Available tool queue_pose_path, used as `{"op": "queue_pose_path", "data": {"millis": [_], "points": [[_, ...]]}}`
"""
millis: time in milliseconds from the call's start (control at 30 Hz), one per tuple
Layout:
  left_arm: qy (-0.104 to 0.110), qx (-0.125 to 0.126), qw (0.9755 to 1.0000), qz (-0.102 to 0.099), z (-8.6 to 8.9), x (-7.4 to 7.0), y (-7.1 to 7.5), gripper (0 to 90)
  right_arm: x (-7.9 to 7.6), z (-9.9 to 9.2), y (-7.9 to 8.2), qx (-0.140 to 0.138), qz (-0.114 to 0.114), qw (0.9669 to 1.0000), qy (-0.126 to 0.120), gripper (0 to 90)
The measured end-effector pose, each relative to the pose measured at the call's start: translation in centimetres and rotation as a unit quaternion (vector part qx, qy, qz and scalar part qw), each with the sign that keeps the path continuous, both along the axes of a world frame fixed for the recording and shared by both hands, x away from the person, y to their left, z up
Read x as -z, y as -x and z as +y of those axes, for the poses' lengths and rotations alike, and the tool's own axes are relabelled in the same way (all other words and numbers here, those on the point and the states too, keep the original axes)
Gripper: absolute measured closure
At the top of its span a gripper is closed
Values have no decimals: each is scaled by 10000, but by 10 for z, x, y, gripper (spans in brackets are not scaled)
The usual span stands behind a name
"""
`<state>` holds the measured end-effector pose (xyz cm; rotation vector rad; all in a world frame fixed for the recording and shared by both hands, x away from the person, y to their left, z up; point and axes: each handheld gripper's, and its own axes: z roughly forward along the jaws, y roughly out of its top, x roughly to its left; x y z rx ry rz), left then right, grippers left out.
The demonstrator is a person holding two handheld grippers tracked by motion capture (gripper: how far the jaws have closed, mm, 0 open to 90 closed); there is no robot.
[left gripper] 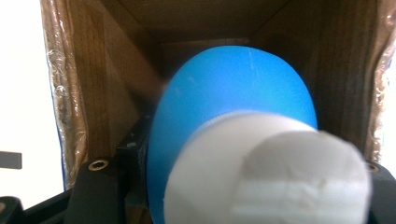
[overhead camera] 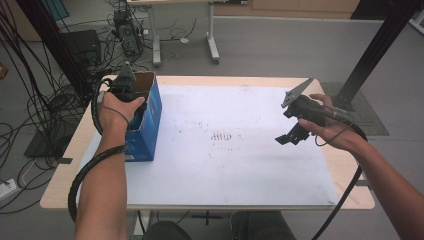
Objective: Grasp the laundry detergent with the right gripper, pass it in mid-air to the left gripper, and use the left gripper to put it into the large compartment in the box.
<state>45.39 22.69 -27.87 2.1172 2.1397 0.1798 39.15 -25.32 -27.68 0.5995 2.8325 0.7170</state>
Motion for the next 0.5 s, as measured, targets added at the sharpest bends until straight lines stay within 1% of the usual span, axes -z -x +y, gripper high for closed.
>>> {"op": "queue_pose_path", "data": {"millis": [133,300,500], "points": [[31,-11,10000,-12,1,0,1,361,-1,0,0,-7,-8,10000,5,4],[34,-15,10000,-13,1,0,1,361,-3,1,1,-14,-1,10000,-48,4],[37,-10,10000,-15,1,0,1,361,-2,1,1,-15,-11,10000,-44,4]]}}
